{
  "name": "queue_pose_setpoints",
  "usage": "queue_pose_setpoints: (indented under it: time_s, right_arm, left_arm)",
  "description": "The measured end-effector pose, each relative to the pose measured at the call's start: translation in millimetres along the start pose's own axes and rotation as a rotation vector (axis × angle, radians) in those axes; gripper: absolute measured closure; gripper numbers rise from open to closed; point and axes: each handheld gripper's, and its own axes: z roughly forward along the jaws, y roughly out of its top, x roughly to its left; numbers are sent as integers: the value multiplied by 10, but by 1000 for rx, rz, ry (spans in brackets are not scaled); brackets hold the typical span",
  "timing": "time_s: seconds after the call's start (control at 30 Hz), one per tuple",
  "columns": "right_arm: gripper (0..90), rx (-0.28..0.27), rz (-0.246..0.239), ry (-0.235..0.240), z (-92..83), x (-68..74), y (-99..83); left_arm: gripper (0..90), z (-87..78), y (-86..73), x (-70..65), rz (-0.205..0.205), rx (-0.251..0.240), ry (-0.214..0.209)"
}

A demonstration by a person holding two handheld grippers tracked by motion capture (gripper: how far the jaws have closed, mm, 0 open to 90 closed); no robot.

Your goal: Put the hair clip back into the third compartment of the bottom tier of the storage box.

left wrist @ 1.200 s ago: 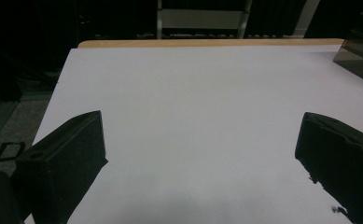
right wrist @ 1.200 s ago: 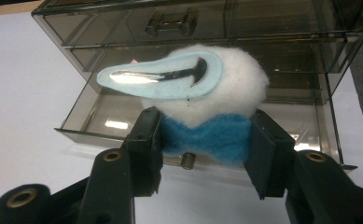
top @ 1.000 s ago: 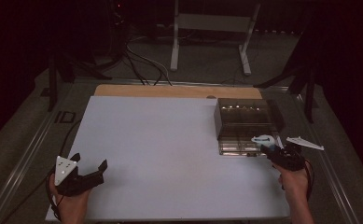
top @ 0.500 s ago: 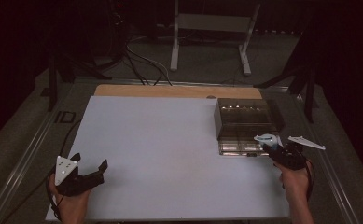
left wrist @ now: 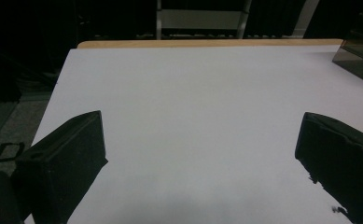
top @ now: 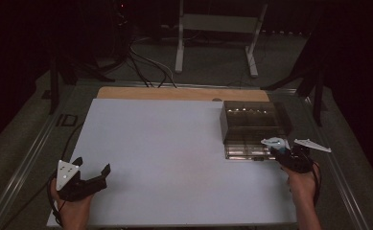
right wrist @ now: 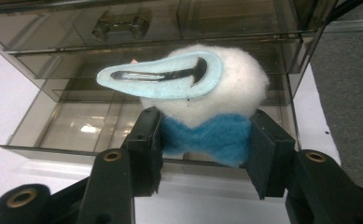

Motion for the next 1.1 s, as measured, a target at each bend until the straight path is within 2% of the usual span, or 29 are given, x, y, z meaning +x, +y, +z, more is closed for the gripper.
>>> queue_pose_setpoints:
  time_s: [0.3,0.57,1.1]
  right_arm:
    - [516,4,8,-13,29,-23,3]
    - [516,18,-12,-38,89,-19,1]
    - [515,44,-10,-67,156,-47,-12]
  left_arm:
    - [33,10,-2,-5,0,1,0]
    - [33,12,-3,-6,0,1,-2]
    - [33,14,-3,-5,1,2,-2]
